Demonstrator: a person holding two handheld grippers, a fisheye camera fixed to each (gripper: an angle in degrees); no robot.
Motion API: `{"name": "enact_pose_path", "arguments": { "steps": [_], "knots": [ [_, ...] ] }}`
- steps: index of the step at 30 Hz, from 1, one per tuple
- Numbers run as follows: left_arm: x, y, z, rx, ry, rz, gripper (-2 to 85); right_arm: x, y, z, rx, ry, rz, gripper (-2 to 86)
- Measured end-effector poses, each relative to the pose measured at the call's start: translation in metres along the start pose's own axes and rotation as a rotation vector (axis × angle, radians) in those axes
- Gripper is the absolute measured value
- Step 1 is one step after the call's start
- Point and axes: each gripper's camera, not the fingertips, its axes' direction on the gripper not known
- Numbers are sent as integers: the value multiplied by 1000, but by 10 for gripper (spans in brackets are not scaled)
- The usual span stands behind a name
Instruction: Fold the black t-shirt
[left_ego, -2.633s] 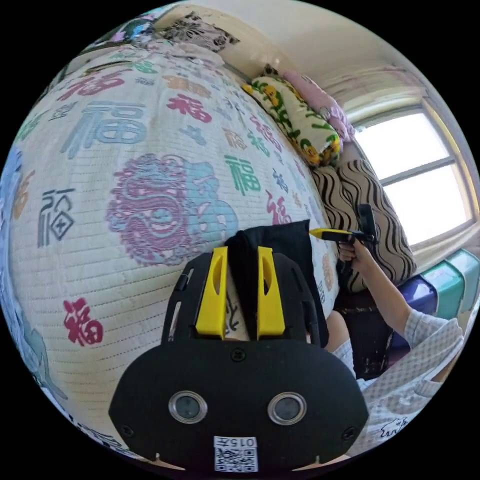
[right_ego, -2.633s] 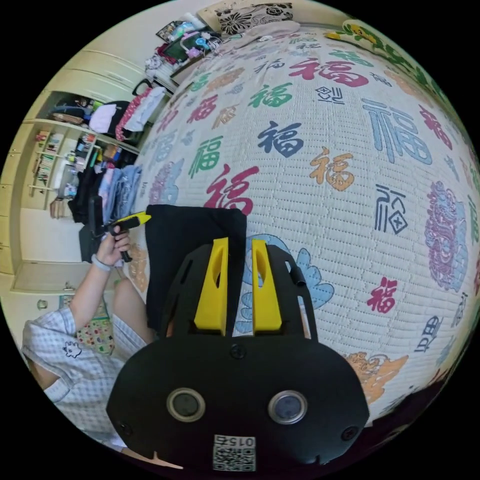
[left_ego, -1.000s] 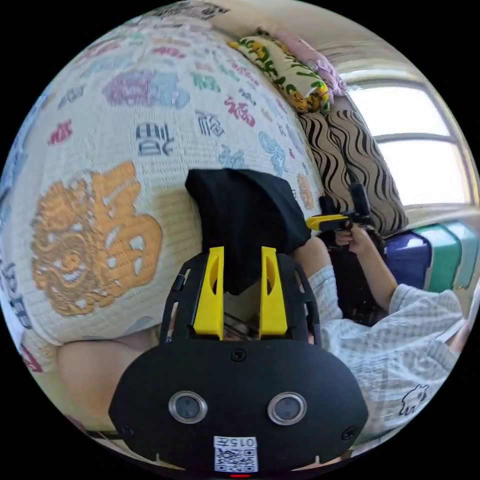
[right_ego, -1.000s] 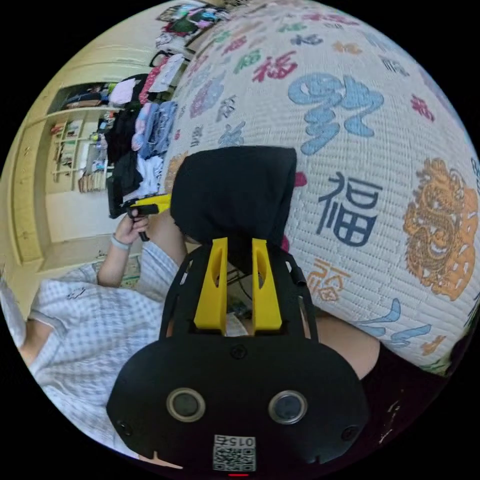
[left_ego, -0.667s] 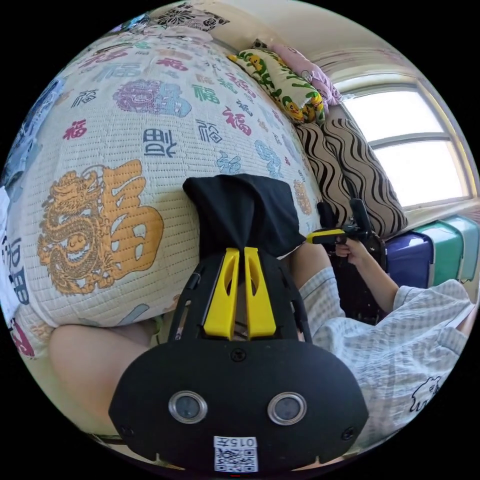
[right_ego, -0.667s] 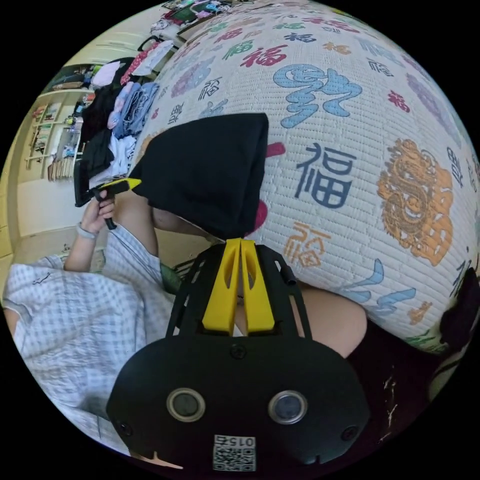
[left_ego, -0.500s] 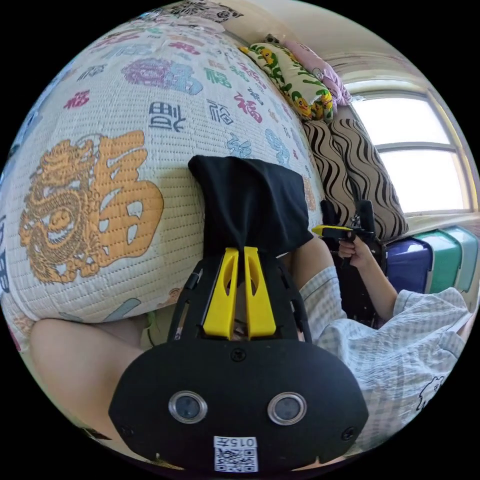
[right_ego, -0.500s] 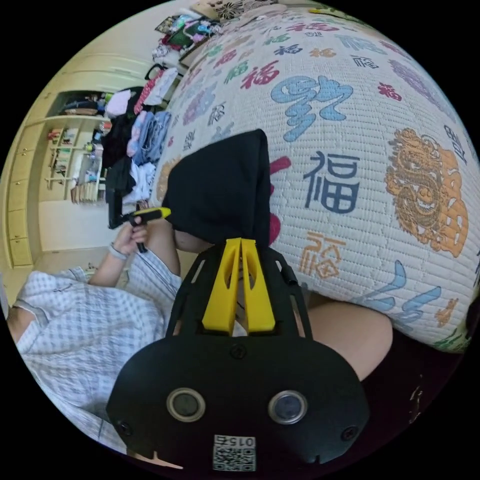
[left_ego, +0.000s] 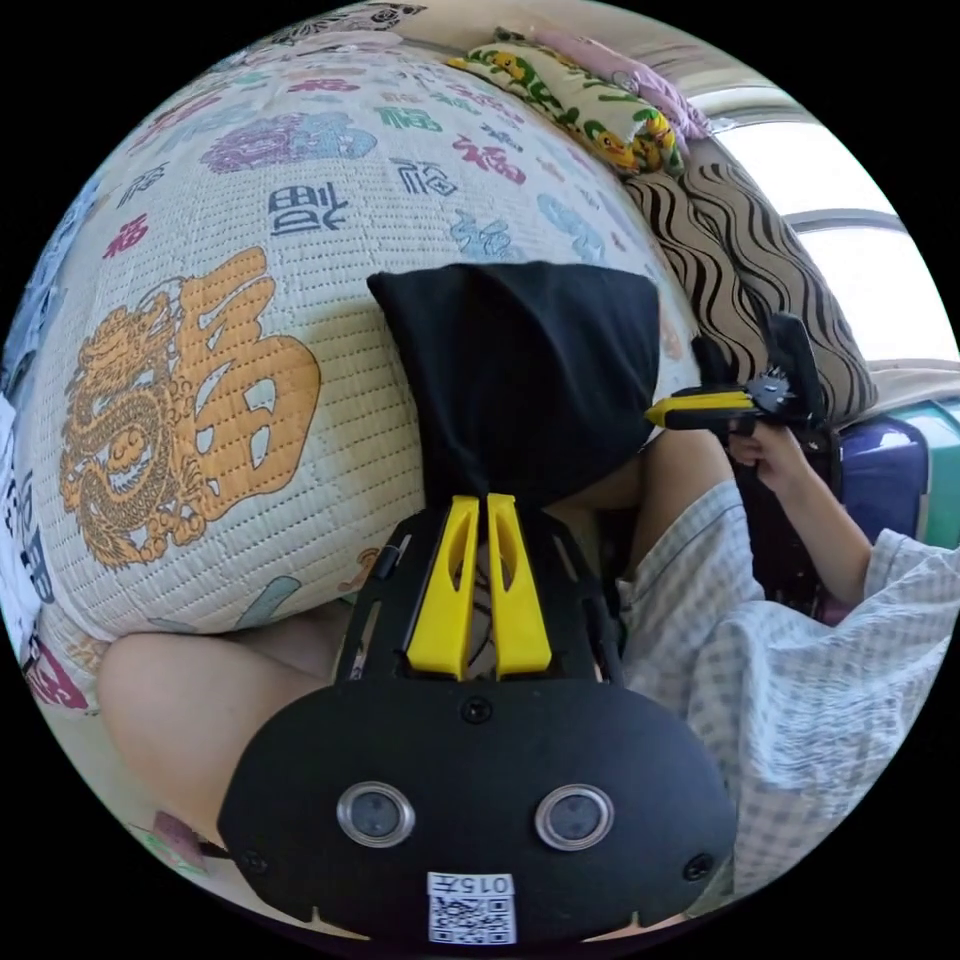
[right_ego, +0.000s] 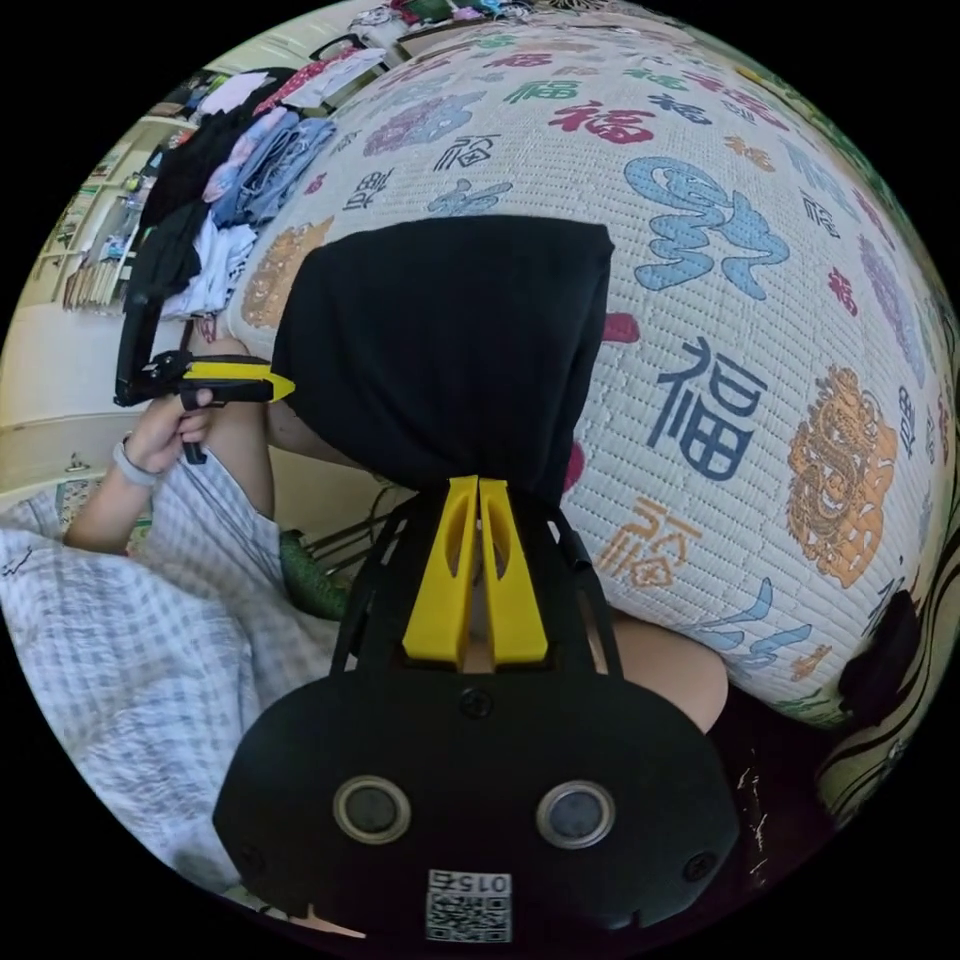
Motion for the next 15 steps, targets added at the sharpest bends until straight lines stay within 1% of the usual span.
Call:
{"name": "enact_pose_path", "arguments": {
  "steps": [4,6,10,12,14,15],
  "knots": [
    [-6,7,-18,0,50,-25,29,-6,1,-10,17,8,-49,13],
    [-11,13,-46,68,23,-36,68,5,0,-29,69,-8,-21,39],
    [-27,5,-83,209,-19,-78,82,29,-21,-51,153,-82,27,62],
    [-47,-12,-87,271,32,-149,84,41,-44,-52,173,-111,70,70],
    [-65,-26,-80,279,106,-216,85,49,-63,-45,151,-138,110,73],
    [-76,-33,-71,252,133,-256,84,54,-73,-39,117,-172,143,75]
  ]
}}
